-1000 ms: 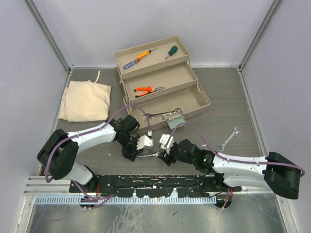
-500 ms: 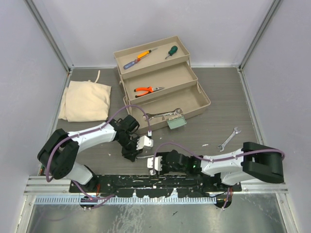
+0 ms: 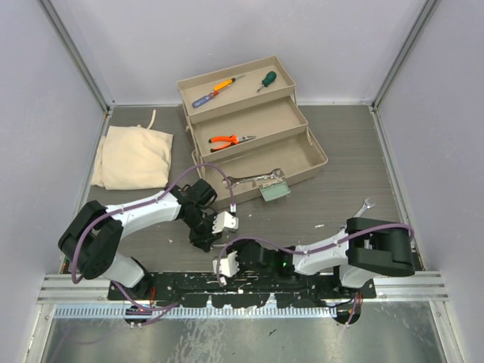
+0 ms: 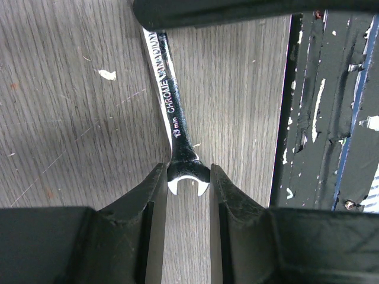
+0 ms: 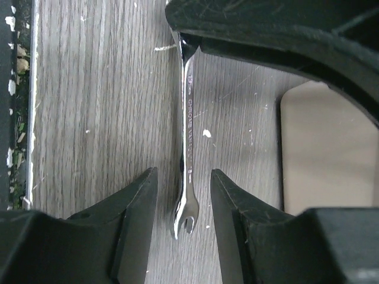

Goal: Sort the tools into containers
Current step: Pick up the wrench from the center of the board.

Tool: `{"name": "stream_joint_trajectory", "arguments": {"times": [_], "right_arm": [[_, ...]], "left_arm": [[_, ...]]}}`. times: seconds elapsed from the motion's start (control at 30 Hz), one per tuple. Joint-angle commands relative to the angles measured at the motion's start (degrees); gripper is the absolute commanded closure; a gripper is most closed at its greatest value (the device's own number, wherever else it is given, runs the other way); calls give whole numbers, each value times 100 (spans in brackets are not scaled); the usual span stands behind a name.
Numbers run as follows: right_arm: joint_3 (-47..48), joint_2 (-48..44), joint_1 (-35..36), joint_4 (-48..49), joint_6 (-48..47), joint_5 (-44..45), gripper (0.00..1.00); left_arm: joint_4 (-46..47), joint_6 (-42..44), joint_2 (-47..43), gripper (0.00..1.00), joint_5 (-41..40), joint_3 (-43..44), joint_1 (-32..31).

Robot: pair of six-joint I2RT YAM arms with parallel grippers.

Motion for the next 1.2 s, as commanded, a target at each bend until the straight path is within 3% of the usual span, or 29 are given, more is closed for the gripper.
{"name": "stream_joint_trajectory", "arguments": {"times": [0.0,0.2,0.53,0.77,0.9,1.17], "right_arm": [[288,324,239,58,-473,420,54],[473,845,472,74,-677,644,57],[718,1779,621,210,-817,1131,73],[799,1854,624,226,-675,1182,99],[794,1815,625,213,-541,1164,99],[407,1181,616,528,-312,1260,99]], "left_arm": [[-76,91,-65,97,263,225,39],[-100,109,-44,97,288,240,35],[-109,161,-60,97,340,232,42],[-87,181,-138,97,376,193,37],[-24,94,-295,90,347,151,42],[482,-412,-1057,67,314,47,284]]}}
